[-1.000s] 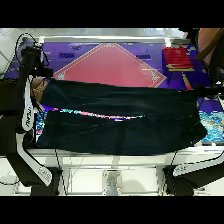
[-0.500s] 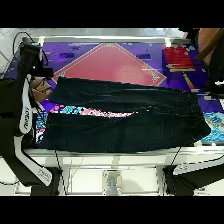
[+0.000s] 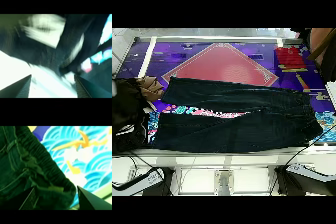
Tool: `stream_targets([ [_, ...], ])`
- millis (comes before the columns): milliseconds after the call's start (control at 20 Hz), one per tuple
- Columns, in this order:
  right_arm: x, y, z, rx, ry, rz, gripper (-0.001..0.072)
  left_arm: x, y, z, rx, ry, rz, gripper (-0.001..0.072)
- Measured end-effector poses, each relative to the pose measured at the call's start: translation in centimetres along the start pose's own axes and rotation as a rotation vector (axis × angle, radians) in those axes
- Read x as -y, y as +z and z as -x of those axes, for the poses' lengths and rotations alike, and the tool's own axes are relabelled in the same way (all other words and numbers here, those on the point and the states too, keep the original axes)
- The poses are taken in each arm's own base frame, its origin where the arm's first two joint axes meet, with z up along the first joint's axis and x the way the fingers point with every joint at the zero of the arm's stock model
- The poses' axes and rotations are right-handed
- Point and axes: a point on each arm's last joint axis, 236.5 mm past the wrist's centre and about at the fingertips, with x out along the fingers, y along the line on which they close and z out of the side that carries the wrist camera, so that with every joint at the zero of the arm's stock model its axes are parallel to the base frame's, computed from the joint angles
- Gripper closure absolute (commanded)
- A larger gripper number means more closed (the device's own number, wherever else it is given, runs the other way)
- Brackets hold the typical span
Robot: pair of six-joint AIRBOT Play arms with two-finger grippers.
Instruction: Fold the clothes and pants, and hang the long-sleeved shirts on hangers.
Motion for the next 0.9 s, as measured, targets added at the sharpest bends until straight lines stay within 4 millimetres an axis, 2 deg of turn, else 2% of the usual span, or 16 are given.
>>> stream_targets([
  [50, -0.6, -0.3, 0.3, 0.003, 0.028, -0.015, 0.0157, 0.0, -2.1, -1.4, -0.068, -0.11, 0.038, 0.0133],
  [150, -2.3, -0.7, 0.8, 0.008, 0.098, -0.036, 0.0157, 0.7, -4.5, -2.8, -0.135, -0.332, 0.1, 0.014],
  [300, -5.1, -1.3, 1.3, -0.009, 0.179, -0.026, 0.0157, 0.4, -6.4, -3.9, -0.158, -0.539, 0.18, 0.0162],
  [400, -7.1, -1.7, 1.5, -0.024, 0.22, -0.011, 0.0157, 1.0, -7.7, -4.2, -0.176, -0.663, 0.18, 0.0162],
  [650, -11.6, -2.5, 1.8, -0.053, 0.28, 0.048, 0.0157, 2.1, -9.3, -5.7, -0.216, -0.808, 0.161, 0.0162],
  [900, -13.9, -3.1, 1.8, -0.073, 0.308, 0.086, 0.0158, 3.4, -10.6, -7.1, -0.286, -0.875, 0.125, 0.016],
])
